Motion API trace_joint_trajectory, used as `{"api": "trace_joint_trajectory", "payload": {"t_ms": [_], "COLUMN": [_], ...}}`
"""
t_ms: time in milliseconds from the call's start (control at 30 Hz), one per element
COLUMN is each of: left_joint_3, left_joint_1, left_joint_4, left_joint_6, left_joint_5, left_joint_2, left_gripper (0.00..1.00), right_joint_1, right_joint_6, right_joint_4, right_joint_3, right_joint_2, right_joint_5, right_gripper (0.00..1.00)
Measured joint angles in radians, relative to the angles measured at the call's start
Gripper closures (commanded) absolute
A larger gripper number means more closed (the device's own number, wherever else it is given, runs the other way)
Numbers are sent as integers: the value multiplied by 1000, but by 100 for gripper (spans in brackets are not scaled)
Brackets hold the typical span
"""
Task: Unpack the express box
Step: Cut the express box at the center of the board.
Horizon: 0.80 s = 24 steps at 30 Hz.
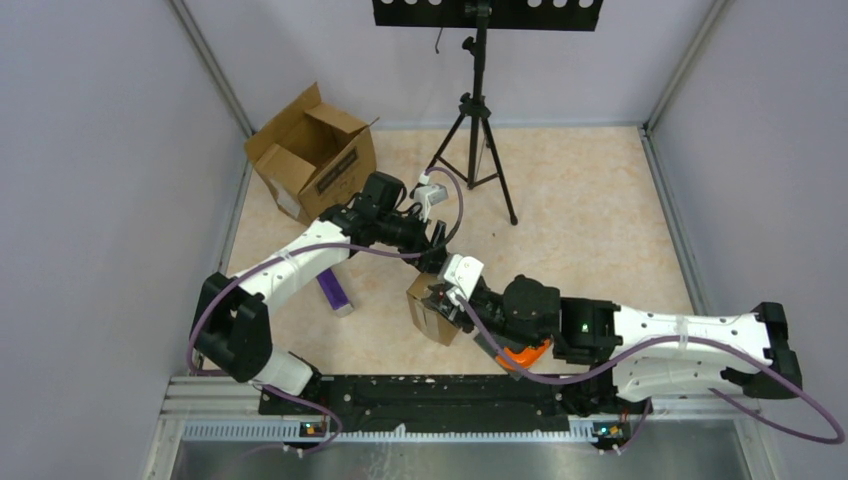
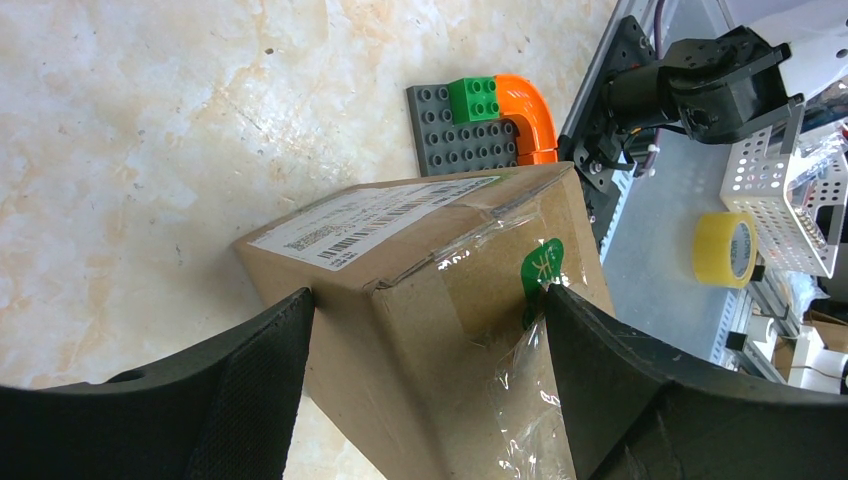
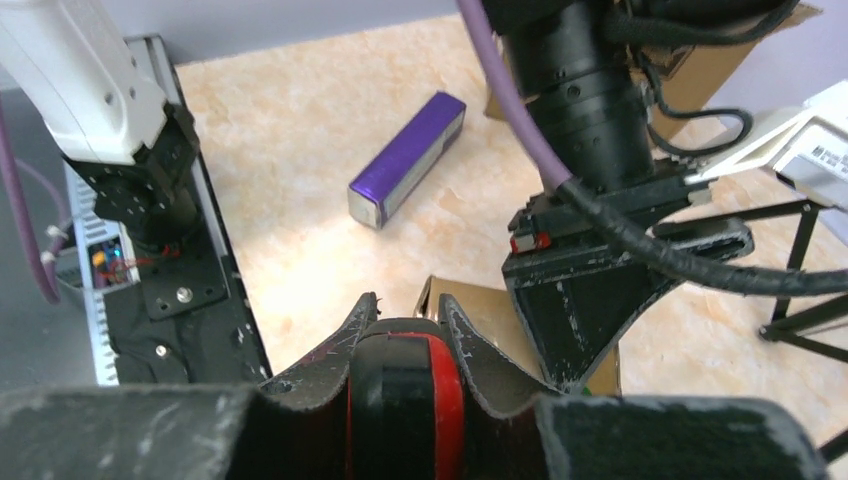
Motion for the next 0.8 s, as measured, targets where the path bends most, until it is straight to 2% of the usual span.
{"api": "trace_joint_trajectory", "payload": {"t_ms": [267,500,800], "left_joint_3": [1,2,13], "left_joint_1": [0,0,-2], "left_joint_4": [-1,-2,-10], "left_joint_6": [0,-1,0], "left_joint_5": [2,4,6], "left_joint_2": [2,4,13], "left_gripper": [16,16,16], "right_joint_1": [30,30,30], "right_joint_6": [28,110,77], "right_joint_4": [24,25,37], "right_joint_3": [-91,-92,-57], "right_joint_2": [2,-5,-31], "right_joint_5": [80,120,110], "right_gripper": [100,100,100]}}
